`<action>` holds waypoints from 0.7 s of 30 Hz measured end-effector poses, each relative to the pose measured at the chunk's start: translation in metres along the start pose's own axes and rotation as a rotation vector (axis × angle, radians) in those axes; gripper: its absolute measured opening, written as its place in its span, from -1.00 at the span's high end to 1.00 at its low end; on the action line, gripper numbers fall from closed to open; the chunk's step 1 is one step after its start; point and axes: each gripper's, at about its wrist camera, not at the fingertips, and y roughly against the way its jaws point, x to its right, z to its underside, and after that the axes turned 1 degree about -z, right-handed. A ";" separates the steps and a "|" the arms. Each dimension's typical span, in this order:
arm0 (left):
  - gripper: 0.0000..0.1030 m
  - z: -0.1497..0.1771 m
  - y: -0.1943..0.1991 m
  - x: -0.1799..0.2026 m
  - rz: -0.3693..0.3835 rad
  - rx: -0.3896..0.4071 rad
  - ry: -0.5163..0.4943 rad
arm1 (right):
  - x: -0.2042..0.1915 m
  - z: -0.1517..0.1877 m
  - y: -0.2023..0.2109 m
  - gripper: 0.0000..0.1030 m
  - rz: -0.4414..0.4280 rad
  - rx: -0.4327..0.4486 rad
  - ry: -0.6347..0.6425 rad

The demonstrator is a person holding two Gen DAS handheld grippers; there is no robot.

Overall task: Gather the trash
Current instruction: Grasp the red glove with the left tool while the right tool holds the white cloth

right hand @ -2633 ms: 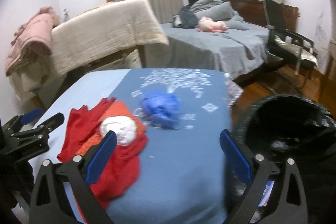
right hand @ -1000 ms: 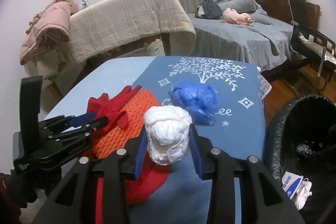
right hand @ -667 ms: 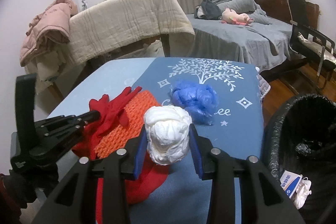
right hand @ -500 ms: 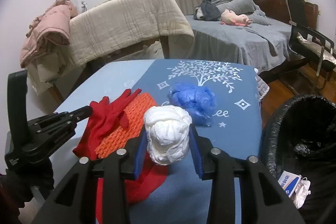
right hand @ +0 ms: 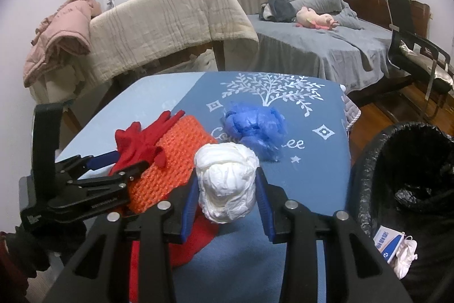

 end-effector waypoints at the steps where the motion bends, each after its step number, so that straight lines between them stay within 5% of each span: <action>1: -0.10 0.000 0.000 -0.002 0.000 0.001 0.008 | 0.000 0.001 -0.001 0.26 0.000 -0.002 -0.001; 5: 0.93 0.000 0.006 -0.009 0.009 0.021 0.026 | -0.002 0.000 -0.002 0.26 -0.002 -0.003 -0.001; 21: 0.94 -0.017 0.069 -0.020 -0.022 0.178 0.067 | 0.000 -0.007 0.022 0.26 -0.008 0.052 -0.009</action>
